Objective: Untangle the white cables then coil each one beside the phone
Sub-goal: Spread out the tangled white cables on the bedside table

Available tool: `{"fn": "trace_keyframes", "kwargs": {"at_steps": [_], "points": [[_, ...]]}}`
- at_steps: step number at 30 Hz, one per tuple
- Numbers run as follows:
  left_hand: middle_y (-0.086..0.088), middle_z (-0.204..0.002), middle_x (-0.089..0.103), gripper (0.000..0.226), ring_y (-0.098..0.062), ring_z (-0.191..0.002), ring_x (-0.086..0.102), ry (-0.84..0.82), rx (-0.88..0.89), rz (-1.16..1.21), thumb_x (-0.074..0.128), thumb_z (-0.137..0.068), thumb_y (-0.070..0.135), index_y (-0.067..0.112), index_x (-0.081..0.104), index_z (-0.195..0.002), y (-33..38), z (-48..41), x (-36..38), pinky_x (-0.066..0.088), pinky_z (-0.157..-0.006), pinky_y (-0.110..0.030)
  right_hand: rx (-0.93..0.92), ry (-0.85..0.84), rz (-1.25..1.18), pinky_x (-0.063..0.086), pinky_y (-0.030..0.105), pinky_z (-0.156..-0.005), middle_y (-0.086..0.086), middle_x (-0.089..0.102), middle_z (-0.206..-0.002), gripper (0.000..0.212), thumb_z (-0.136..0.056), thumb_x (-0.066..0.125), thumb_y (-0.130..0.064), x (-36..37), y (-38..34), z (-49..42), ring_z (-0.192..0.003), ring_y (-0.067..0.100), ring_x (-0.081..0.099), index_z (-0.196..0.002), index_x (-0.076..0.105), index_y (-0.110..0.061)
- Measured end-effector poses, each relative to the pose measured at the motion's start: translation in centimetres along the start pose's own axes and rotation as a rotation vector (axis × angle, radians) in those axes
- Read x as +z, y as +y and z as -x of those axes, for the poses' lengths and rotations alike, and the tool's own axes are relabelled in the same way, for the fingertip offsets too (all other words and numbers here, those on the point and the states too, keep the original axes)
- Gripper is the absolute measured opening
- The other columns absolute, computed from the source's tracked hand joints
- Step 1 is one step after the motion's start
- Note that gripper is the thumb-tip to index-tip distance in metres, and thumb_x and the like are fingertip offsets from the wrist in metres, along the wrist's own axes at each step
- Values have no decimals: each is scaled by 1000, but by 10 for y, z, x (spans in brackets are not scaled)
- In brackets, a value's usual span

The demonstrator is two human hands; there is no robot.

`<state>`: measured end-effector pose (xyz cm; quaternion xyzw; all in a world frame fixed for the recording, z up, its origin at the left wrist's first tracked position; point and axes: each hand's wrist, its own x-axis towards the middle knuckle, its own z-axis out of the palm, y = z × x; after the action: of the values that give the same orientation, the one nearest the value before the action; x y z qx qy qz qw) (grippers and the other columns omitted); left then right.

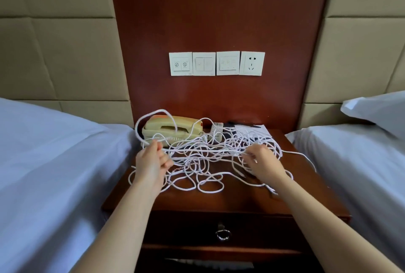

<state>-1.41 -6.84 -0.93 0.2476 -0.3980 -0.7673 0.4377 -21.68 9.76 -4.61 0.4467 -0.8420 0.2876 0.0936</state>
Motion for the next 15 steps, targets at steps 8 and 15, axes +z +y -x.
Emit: {"fn": "trace_keyframes", "kwargs": {"at_steps": [8,15], "points": [[-1,-60,17,32,-9,-38,19,289,-34,-77,33,-101,13,11,39,-69,8,-22,-39,20,-32,-14,47,170,190,40,34,-68,1,55,-93,23,-95,52,-23,-16,6,-10,-102,27,47,-80,67,-14],[-3,-56,32,23,-3,-24,31,187,-65,-369,35,-100,15,6,50,-86,-16,-14,-9,35,-51,-28,-67,-106,49,27,31,-55,18,54,-67,40,-98,47,-23,-31,-50,-20,-58,18,48,-64,47,-2]]}}
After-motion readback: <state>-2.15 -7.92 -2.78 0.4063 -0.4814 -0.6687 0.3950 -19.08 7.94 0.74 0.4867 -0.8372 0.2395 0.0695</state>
